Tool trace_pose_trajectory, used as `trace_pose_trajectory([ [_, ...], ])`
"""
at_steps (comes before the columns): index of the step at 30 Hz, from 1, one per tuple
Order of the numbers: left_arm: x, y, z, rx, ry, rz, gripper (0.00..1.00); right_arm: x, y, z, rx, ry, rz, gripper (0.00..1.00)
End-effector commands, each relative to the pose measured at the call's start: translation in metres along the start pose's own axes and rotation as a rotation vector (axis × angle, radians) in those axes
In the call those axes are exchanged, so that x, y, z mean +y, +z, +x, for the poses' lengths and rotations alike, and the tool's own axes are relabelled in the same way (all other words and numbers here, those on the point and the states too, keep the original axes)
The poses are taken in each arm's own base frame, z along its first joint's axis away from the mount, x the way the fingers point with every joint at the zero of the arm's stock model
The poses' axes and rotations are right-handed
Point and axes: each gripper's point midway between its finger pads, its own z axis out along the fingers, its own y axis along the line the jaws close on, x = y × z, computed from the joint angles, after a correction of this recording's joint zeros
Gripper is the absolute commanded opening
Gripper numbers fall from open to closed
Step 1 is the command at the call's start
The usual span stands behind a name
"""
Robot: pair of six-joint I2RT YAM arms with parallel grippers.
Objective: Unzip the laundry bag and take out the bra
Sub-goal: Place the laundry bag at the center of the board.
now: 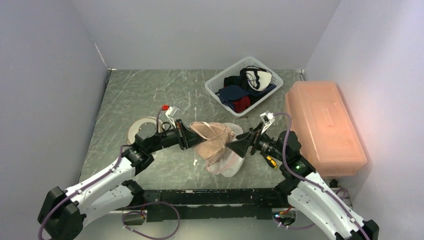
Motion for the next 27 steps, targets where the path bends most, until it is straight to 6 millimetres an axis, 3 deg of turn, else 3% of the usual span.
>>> trace_pose_trajectory([
  [1, 0.003, -0.005, -0.009, 0.009, 0.09, -0.073, 0.03, -0.037, -0.024, 0.007, 0.057, -0.059, 0.26, 1.0],
  [6, 0.005, -0.006, -0.015, 0.005, 0.119, -0.11, 0.03, 0.006, -0.026, -0.022, -0.033, -0.079, 0.113, 1.0],
  [12, -0.012, 0.005, -0.023, 0.011, 0.126, -0.019, 0.03, 0.051, -0.012, -0.051, -0.103, -0.024, -0.101, 1.0],
  [21, -0.037, 0.014, -0.022, 0.049, 0.122, 0.137, 0.03, 0.058, 0.011, -0.061, -0.076, 0.004, -0.175, 0.99],
  [24, -0.034, 0.015, -0.023, 0.052, 0.125, 0.122, 0.03, 0.064, 0.017, -0.058, -0.034, 0.03, -0.22, 0.89],
  [27, -0.03, 0.02, -0.024, 0.06, 0.115, 0.11, 0.03, 0.066, 0.023, -0.052, 0.011, 0.083, -0.256, 0.65],
])
